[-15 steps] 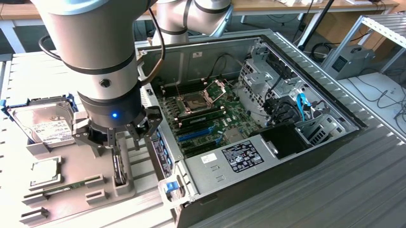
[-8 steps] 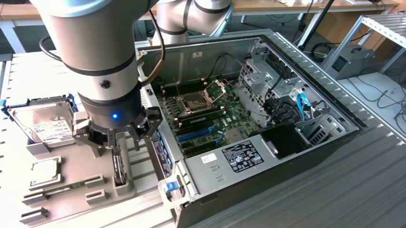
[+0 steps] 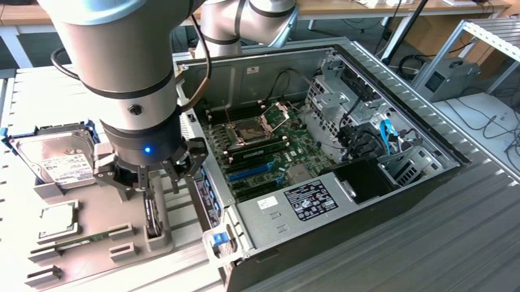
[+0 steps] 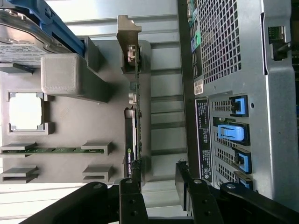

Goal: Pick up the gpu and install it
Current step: 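Pick up the gpu and move the gpu toward the slot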

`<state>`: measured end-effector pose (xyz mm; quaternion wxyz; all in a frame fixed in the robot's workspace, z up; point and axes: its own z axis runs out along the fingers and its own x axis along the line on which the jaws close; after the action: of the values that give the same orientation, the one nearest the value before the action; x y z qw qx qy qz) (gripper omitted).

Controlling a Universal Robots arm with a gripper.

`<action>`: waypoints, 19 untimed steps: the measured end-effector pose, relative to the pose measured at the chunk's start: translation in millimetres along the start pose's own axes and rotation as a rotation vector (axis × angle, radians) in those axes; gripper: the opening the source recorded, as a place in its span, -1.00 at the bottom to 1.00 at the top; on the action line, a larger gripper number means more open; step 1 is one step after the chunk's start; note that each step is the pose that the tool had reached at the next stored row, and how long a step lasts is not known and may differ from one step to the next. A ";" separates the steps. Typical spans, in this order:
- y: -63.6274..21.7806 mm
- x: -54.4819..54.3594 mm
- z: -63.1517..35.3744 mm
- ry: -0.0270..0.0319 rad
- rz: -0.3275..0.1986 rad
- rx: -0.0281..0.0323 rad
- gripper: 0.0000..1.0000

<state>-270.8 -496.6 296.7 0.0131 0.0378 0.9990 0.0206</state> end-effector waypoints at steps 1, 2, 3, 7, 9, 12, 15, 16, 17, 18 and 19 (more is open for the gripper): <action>0.0 0.0 0.1 0.0000 0.000 0.0000 -0.16; 0.0 0.0 0.5 0.0000 0.000 0.0001 -0.16; 0.0 0.0 0.9 0.0000 0.000 0.0000 -0.16; -0.2 1.4 2.2 -0.0001 0.000 0.0000 -0.16; -0.3 2.8 2.6 0.0000 0.000 0.0001 -0.16; -0.5 4.8 3.6 -0.0001 0.000 -0.0001 -0.16; -0.6 6.7 4.8 -0.0001 0.000 0.0000 -0.16; -0.6 7.4 5.2 -0.0001 0.000 0.0000 -0.16; -0.5 8.2 5.6 0.0000 0.000 0.0000 -0.16; -0.2 8.8 5.9 0.0001 0.000 0.0001 -0.16; 0.3 9.4 6.3 0.0001 0.000 0.0002 -0.16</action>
<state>-279.9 -495.3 290.2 0.0130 0.0379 0.9990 0.0205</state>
